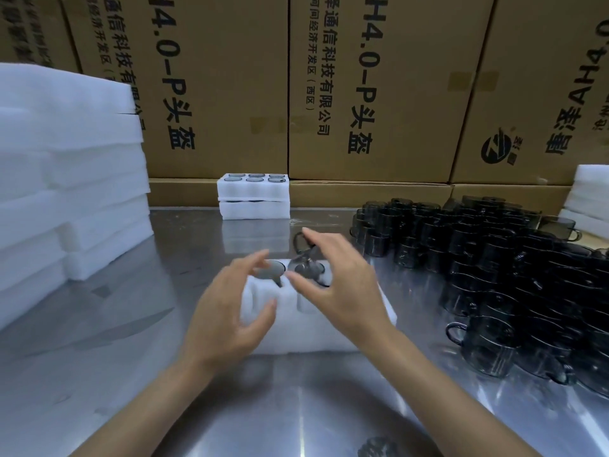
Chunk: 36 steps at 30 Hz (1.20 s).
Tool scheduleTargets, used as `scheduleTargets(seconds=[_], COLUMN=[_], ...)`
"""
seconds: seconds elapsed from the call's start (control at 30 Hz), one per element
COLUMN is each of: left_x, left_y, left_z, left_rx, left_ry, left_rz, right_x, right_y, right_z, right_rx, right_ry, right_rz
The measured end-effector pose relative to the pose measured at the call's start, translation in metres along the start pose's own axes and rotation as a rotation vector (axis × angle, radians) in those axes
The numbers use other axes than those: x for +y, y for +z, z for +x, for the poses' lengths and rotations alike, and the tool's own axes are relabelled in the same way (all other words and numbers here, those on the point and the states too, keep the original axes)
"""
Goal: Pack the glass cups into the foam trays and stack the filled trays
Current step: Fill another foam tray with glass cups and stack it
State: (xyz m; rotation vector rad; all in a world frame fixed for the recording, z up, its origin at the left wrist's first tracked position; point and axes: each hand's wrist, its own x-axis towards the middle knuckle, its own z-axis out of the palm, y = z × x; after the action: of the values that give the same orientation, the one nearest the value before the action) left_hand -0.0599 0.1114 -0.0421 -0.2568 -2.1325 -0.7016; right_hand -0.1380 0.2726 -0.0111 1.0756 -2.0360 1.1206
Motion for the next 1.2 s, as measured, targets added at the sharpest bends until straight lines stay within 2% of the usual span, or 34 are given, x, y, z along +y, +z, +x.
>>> scheduleTargets(seconds=[0.13,0.37,0.5,0.8,1.0,1.2], left_x=[-0.016,-0.027,-0.025,-0.026,-0.029,-0.023], left_y=[-0.003,0.0,0.006,0.005,0.0,-0.025], left_z=[-0.005,-0.002,-0.003,-0.004,-0.007,-0.015], left_rx=[0.03,0.046,-0.011,-0.041,-0.093,-0.091], left_ry=[-0.223,-0.43,-0.496,-0.518,-0.455,-0.012], left_rz=[-0.276,-0.68,-0.688,-0.698,-0.643,-0.103], right_x=[-0.024,-0.023,-0.022,-0.025,-0.026,-0.019], right_y=[0.033,0.056,0.058,0.058,0.052,0.028], right_z=[0.004,0.003,0.003,0.008,0.001,-0.013], right_rx=[-0.114,-0.22,-0.281,-0.364,-0.368,-0.337], right_ry=[-0.003,0.043,0.132,0.155,0.144,0.043], right_rz=[-0.004,-0.1,-0.083,-0.142,-0.106,-0.127])
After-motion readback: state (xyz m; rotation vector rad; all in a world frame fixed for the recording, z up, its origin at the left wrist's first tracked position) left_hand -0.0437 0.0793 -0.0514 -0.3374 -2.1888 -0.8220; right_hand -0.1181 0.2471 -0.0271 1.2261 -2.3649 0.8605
